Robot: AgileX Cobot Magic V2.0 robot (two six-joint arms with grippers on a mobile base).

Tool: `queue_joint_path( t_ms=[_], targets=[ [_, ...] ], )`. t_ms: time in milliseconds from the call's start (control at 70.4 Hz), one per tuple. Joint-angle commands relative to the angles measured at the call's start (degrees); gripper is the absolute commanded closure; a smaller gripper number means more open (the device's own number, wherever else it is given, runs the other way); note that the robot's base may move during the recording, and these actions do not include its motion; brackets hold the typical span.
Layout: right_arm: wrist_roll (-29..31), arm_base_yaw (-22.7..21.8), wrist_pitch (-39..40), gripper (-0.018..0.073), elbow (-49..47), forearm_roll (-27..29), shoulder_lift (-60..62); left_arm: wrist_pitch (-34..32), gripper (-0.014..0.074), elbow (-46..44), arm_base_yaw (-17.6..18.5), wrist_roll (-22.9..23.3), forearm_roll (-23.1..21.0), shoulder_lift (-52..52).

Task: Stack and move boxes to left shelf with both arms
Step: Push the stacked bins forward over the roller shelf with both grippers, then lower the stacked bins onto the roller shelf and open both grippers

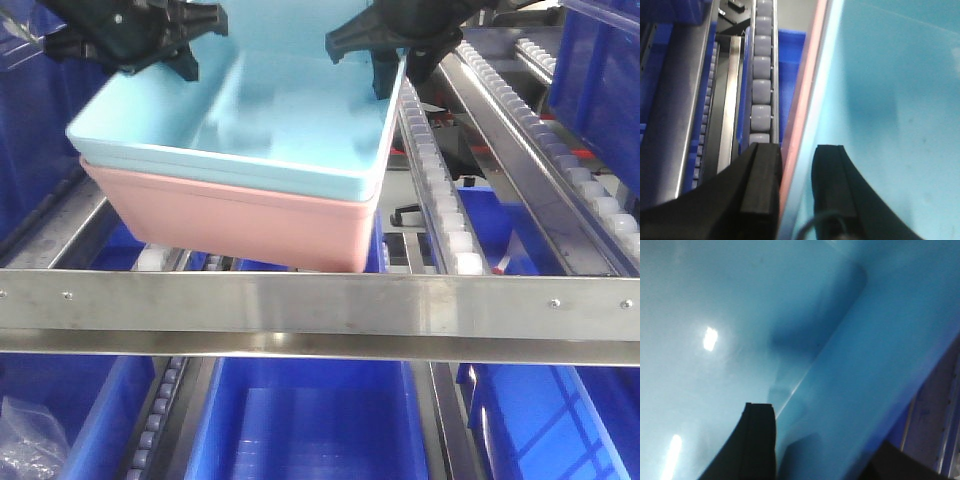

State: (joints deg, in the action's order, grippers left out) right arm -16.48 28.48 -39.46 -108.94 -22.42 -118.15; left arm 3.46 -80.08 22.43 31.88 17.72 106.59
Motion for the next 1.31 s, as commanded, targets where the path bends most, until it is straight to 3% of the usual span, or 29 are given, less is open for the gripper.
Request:
queue_joint_path(
  t_ms=[0, 99, 170, 341, 440, 511, 866, 1065, 1179, 1292],
  targets=[
    [3.17, 1.48, 13.59, 0.052, -2.91, 0.32, 3.91, -13.98, 0.0599, -2.88, 3.21, -2.8, -2.66, -3.86],
    [3.17, 1.48, 13.23, 0.0496, -2.91, 0.32, 3.91, -13.98, 0.0587, -2.88, 3.21, -2.8, -2.66, -3.76],
    [3.17, 1.48, 12.74, 0.0407, -2.91, 0.32, 3.91, -13.98, 0.0542, -2.88, 3.21, -2.8, -2.66, -3.76],
    [3.17, 1.48, 11.83, 0.0113, -2.91, 0.32, 3.91, -14.08, 0.0274, -2.88, 2.96, -2.8, -2.66, -3.76],
    [3.17, 1.48, 11.43, 0.0055, -2.91, 0.32, 3.97, -14.08, 0.0141, -2.88, 2.43, -2.8, -2.66, -3.76],
    [3.17, 1.48, 10.51, 0.0059, -2.98, 0.28, 4.03, -13.97, 0.0108, -2.88, 1.6, -2.8, -2.66, -3.76],
    [3.17, 1.3, 8.54, 0.006, -2.98, -0.52, 6.39, -11.27, 0.0115, -2.88, 0.34, -2.8, -2.53, -6.2],
    [3.17, 1.23, 6.2, 0.0064, -2.98, -0.57, 8.76, -7.66, 0.0116, -2.88, 0.34, -2.8, 0.78, -8.68],
    [3.17, 1.23, 4.87, 0.0207, -2.98, -0.57, 10.19, -4.02, 0.0145, -2.88, 0.34, -2.8, 2.9, -10.7],
    [3.11, 1.23, 3.35, 0.0429, -2.98, -0.57, 11.79, -0.07, 0.0271, -2.88, 0.47, -2.8, 2.9, -12.76]
  ],
)
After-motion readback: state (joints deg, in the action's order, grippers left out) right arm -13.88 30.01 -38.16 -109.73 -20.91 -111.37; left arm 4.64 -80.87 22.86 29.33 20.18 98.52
